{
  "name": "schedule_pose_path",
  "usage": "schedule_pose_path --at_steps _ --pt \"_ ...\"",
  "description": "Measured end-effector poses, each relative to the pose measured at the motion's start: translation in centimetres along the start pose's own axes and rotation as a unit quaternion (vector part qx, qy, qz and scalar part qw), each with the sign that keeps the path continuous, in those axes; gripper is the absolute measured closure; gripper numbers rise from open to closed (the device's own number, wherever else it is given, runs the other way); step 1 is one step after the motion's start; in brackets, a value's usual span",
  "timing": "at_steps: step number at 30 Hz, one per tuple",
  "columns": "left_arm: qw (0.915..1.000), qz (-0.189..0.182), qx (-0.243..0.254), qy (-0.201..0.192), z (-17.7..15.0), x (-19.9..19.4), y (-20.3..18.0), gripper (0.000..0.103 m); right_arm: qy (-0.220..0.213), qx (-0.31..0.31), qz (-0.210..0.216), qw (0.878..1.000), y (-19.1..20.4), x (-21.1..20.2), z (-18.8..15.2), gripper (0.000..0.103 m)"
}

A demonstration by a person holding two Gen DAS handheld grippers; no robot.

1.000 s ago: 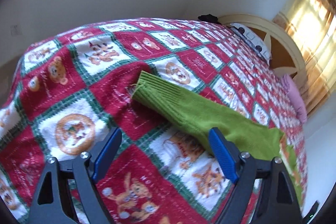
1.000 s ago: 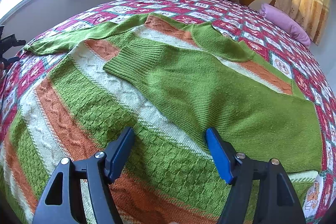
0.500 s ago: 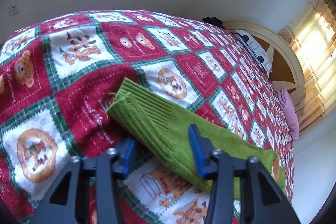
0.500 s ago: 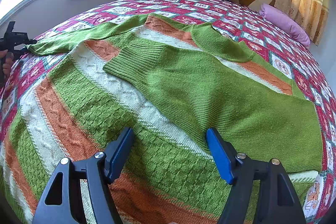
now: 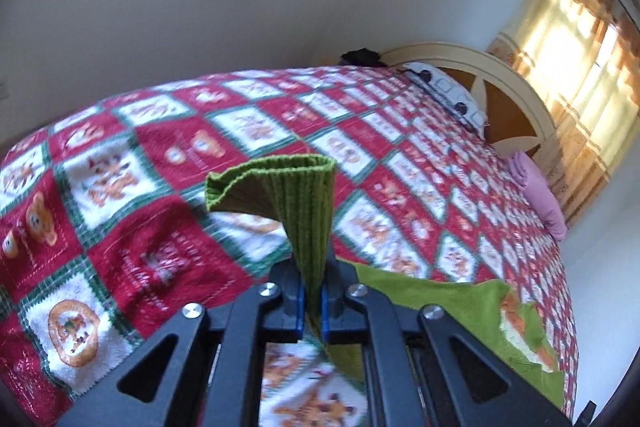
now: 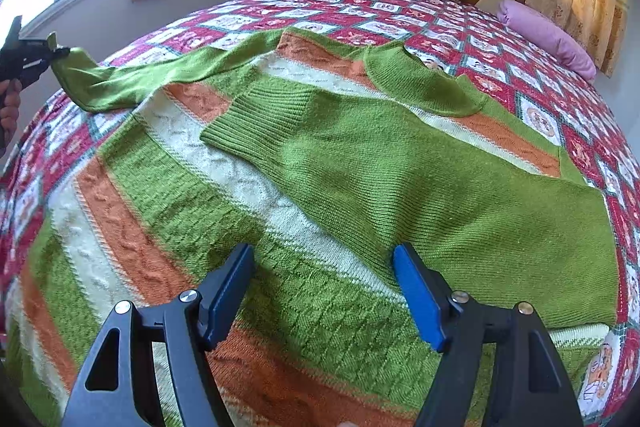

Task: Fold small clothes
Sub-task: 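Lift the sleeve with the left gripper and fold it across the body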

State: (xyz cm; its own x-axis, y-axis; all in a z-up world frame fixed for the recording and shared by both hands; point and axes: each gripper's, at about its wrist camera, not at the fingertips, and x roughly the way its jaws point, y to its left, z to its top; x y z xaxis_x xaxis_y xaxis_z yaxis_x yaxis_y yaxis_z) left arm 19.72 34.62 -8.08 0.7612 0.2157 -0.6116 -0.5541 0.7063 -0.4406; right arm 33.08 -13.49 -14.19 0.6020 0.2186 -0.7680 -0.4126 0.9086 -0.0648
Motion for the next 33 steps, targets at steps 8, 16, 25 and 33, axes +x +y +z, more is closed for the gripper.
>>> schedule_pose_path --at_steps 8,16,25,33 --pt "0.9965 -0.062 0.056 -0.013 0.9 -2.8 -7.0 0.098 -0.025 0.013 0.001 1.000 -1.7 -4.0 -0.2 0.030" --pt "0.9887 -0.122 0.085 -0.019 0.5 -4.0 -14.4 0.098 -0.046 0.023 -0.003 0.999 -3.3 -7.9 -1.9 0.030" --pt "0.9762 -0.178 0.124 -0.014 -1.6 -4.7 -22.7 0.098 -0.049 0.027 0.000 0.998 -3.6 -9.9 -5.0 0.030" --pt "0.9640 -0.217 0.152 0.027 -6.8 -2.9 -29.0 0.098 -0.050 0.026 0.009 0.998 -2.9 -11.1 -7.1 0.030"
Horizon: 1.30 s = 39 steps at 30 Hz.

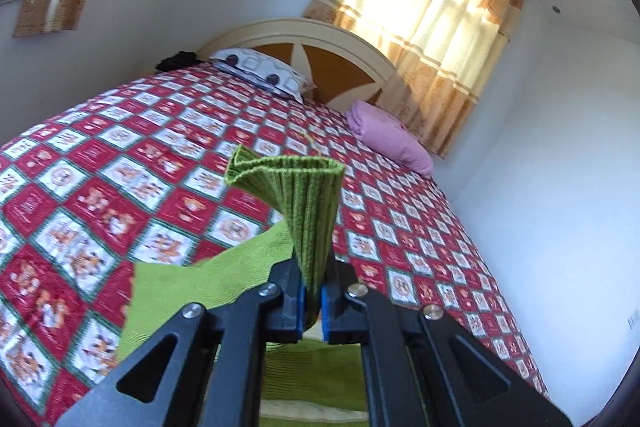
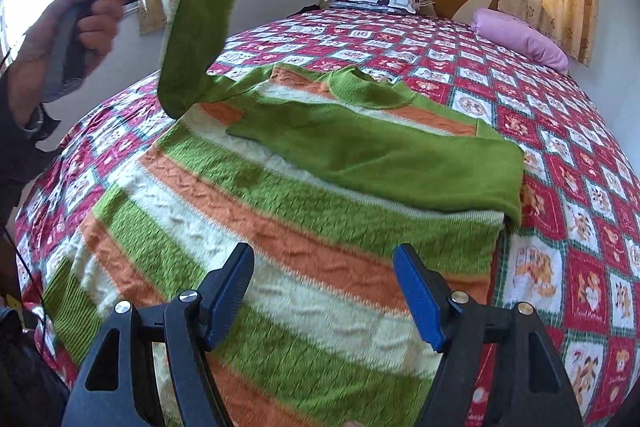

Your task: Fold small clothes

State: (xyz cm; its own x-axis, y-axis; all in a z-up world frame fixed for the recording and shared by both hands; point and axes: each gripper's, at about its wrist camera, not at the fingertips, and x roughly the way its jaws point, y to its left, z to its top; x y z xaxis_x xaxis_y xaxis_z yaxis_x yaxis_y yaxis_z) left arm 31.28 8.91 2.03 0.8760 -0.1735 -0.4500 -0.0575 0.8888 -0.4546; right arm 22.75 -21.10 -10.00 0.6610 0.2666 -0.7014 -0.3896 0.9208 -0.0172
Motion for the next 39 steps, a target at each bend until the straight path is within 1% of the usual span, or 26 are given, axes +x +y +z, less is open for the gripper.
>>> schedule_pose_path --at_steps 6,10,13,14,15,17,18,19,20,21,22,23,24,25,27,28,29,30,32,33,35,37,39 --pt "0.9985 -0.022 0.021 0.046 -4.2 4.1 -4.5 0.098 0.014 0.008 0.010 1.000 0.3 0.5 -1.7 0.030" --pt "0.9957 -0.022 0.042 0.080 -7.4 7.2 -7.4 0.098 0.019 0.020 0.016 0.999 0.2 0.8 -2.6 0.030" --pt "0.9910 -0.014 0.080 0.106 -10.3 9.9 -10.0 0.098 0.025 0.028 0.020 0.999 0.3 1.1 -3.3 0.030" --pt "0.9896 -0.014 0.085 0.115 -10.9 10.5 -10.4 0.098 0.027 0.029 0.020 0.999 0.3 1.2 -3.6 0.030" --pt "0.9868 -0.011 0.094 0.131 -11.9 11.6 -10.8 0.094 0.028 0.030 0.021 0.999 0.3 1.3 -3.8 0.030" --pt "0.9804 0.018 0.112 0.161 -13.3 13.0 -11.1 0.092 0.028 0.031 0.020 0.999 0.3 1.3 -4.1 0.030" --pt "0.9787 0.022 0.113 0.170 -13.6 13.2 -11.1 0.092 0.025 0.033 0.022 0.999 0.2 1.2 -4.3 0.030" --pt "0.9770 0.016 0.114 0.180 -13.9 13.0 -10.9 0.091 0.024 0.035 0.024 0.999 0.2 1.1 -4.3 0.030" --pt "0.9765 0.007 0.116 0.181 -13.9 12.4 -10.7 0.089 0.023 0.037 0.026 0.999 0.1 1.1 -4.3 0.030" --pt "0.9769 0.000 0.124 0.174 -13.8 11.5 -10.5 0.081 0.021 0.040 0.028 0.999 0.0 1.0 -4.3 0.030" --pt "0.9777 0.001 0.136 0.160 -13.5 10.1 -10.2 0.068 0.020 0.042 0.028 0.999 -0.1 1.0 -4.3 0.030" --pt "0.9787 0.004 0.149 0.141 -13.2 8.6 -9.7 0.060 0.020 0.043 0.028 0.998 -0.1 1.0 -4.2 0.030" --pt "0.9804 0.008 0.159 0.117 -12.8 6.8 -9.0 0.043 0.020 0.045 0.026 0.998 -0.2 0.9 -4.0 0.030" --pt "0.9815 0.013 0.165 0.097 -12.6 5.4 -8.3 0.029 0.019 0.046 0.026 0.998 -0.2 0.7 -3.8 0.030" --pt "0.9821 0.036 0.175 0.061 -12.1 2.5 -5.5 0.024 0.019 0.048 0.029 0.998 -0.3 0.6 -3.3 0.030" --pt "0.9798 0.064 0.182 0.053 -11.8 1.7 -3.8 0.024 0.019 0.049 0.032 0.998 -0.4 0.4 -2.6 0.030" --pt "0.9764 0.090 0.189 0.051 -11.5 1.8 -2.5 0.024 0.018 0.050 0.033 0.998 -0.5 0.3 -2.0 0.030" --pt "0.9702 0.125 0.201 0.052 -11.3 1.9 -1.0 0.023 0.017 0.053 0.034 0.998 -0.7 0.2 -1.3 0.030" --pt "0.9542 0.193 0.219 0.065 -11.5 2.0 1.8 0.023 0.013 0.064 0.039 0.997 -1.2 0.3 0.2 0.030" --pt "0.9516 0.209 0.214 0.069 -11.6 1.9 3.2 0.023 0.011 0.077 0.046 0.996 -1.6 0.5 1.4 0.030" --pt "0.9548 0.217 0.186 0.083 -11.6 1.9 5.7 0.023 0.012 0.099 0.052 0.994 -2.4 1.3 3.0 0.030" --pt "0.9576 0.217 0.162 0.098 -11.9 2.3 7.2 0.023 0.010 0.113 0.033 0.993 -3.3 2.7 5.0 0.030" --pt "0.9583 0.219 0.148 0.110 -12.5 2.6 8.2 0.023 0.015 0.118 0.017 0.993 -3.9 4.2 6.3 0.030"
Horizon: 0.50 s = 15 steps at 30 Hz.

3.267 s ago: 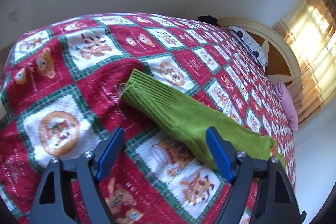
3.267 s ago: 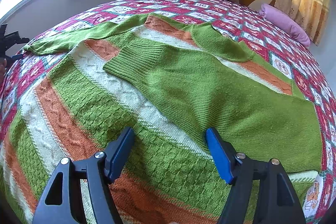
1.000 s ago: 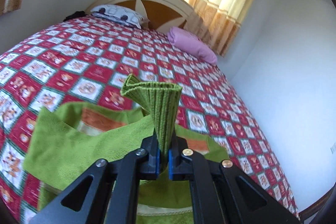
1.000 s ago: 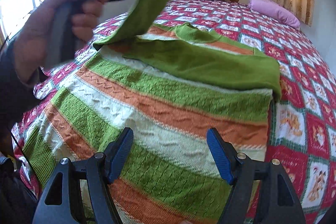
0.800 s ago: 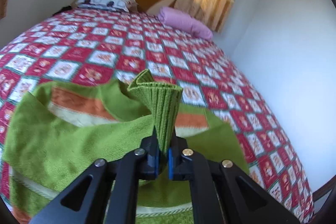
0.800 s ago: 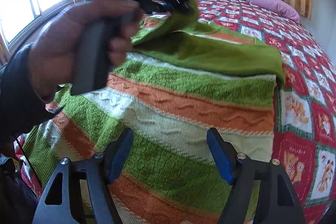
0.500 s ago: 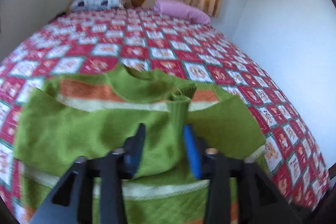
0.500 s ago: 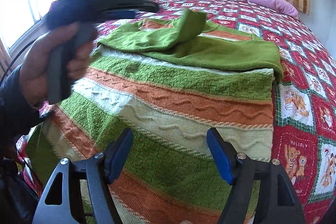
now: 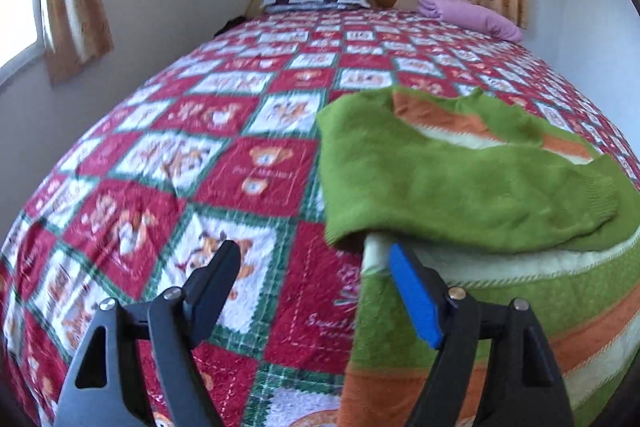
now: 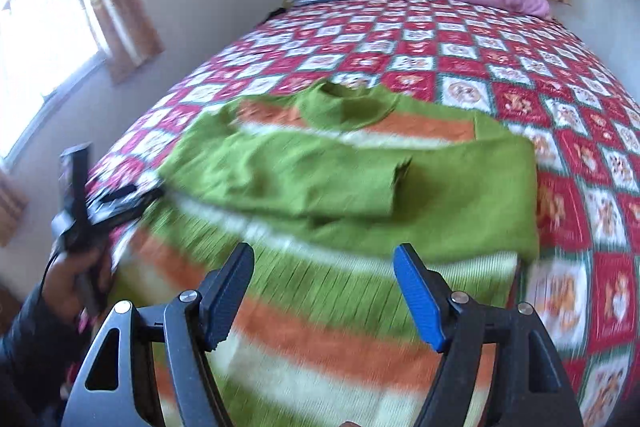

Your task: Fold small clothes

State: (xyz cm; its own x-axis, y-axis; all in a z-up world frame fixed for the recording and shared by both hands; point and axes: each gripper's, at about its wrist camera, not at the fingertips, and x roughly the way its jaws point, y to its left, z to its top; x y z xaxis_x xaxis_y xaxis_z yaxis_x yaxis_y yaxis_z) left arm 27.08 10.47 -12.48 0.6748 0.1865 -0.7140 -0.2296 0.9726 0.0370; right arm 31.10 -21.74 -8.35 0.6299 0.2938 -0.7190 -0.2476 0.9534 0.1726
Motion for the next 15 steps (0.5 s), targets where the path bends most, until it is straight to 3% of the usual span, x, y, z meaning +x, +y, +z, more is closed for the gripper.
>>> schedule_pose_path --at_steps 2,4,6,7,8,10,15 --pt "0.9997 -0.019 -0.008 0.017 -0.2 0.7 -0.1 0.020 0.011 0.012 -0.032 0.999 -0.8 2.4 1.5 0.032" --pt "0.9987 -0.031 -0.026 0.031 -0.5 1.3 0.4 0.006 0.023 0.026 -0.045 0.998 -1.6 4.3 2.3 0.040" --pt "0.9972 -0.032 -0.051 0.044 -0.9 2.0 1.0 0.006 0.037 0.039 -0.043 0.998 -2.3 6.1 2.8 0.056" --pt "0.9966 -0.038 -0.058 0.045 -1.0 2.1 1.3 0.005 0.044 0.042 -0.040 0.997 -2.4 7.0 2.8 0.073" --pt "0.9964 -0.041 -0.060 0.044 -1.1 2.0 1.3 0.005 0.048 0.035 -0.041 0.997 -2.2 7.5 2.8 0.083" --pt "0.9968 -0.036 -0.056 0.043 -1.3 1.8 1.1 0.005 0.032 0.012 -0.054 0.998 -1.4 7.3 2.8 0.094" --pt "0.9965 -0.040 -0.060 0.044 -1.2 2.0 1.3 0.004 -0.016 -0.019 -0.073 0.997 -0.7 3.9 3.1 0.098"
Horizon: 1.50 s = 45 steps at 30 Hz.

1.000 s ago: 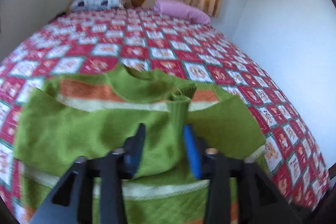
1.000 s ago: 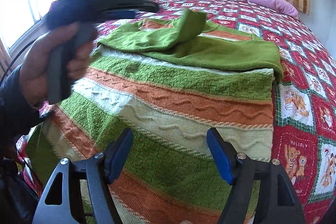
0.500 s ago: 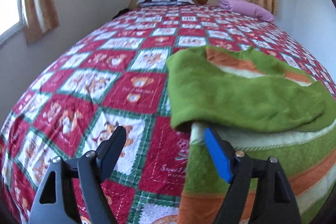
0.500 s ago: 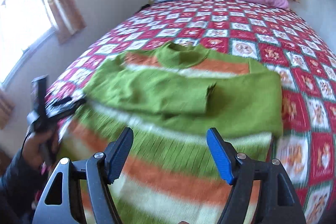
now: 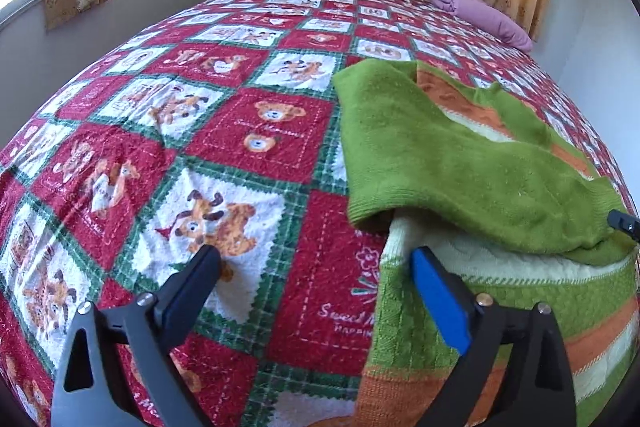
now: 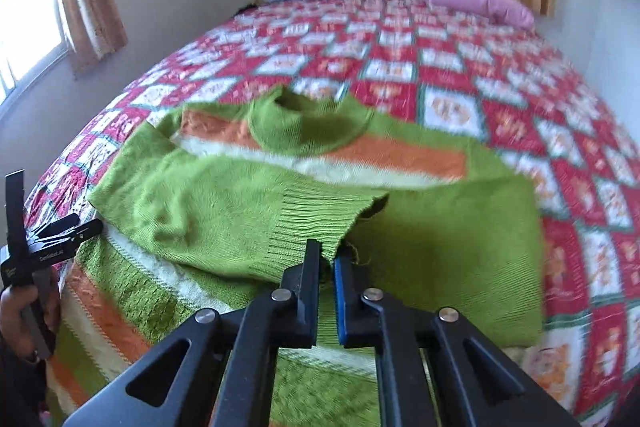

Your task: Fold small clothes

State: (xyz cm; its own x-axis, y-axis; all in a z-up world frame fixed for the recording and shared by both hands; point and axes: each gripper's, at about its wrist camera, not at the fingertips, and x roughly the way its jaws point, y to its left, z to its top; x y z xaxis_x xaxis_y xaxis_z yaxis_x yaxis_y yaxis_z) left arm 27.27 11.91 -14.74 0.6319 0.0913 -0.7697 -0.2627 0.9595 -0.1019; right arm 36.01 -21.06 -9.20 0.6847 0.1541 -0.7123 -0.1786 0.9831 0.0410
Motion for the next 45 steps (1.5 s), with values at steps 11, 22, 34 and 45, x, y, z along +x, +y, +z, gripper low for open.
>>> schedule_pose_path --at_steps 11,22,34,45 --pt "0.9997 0.017 0.016 0.009 0.2 0.4 -0.5 0.000 0.022 0.023 -0.060 0.998 -3.4 1.1 -1.7 0.098" --pt "0.9979 0.016 -0.015 -0.061 0.7 -3.6 1.2 0.000 -0.014 0.000 -0.059 0.998 -3.3 -2.1 -1.7 0.054" --pt "0.9900 0.116 0.077 -0.020 4.4 2.5 -3.7 0.000 0.036 -0.025 0.012 0.999 0.5 3.5 -2.4 0.055" --pt "0.9959 0.089 0.015 -0.002 3.0 2.4 0.2 0.000 0.007 -0.042 0.010 0.999 0.7 1.1 -2.2 0.053"
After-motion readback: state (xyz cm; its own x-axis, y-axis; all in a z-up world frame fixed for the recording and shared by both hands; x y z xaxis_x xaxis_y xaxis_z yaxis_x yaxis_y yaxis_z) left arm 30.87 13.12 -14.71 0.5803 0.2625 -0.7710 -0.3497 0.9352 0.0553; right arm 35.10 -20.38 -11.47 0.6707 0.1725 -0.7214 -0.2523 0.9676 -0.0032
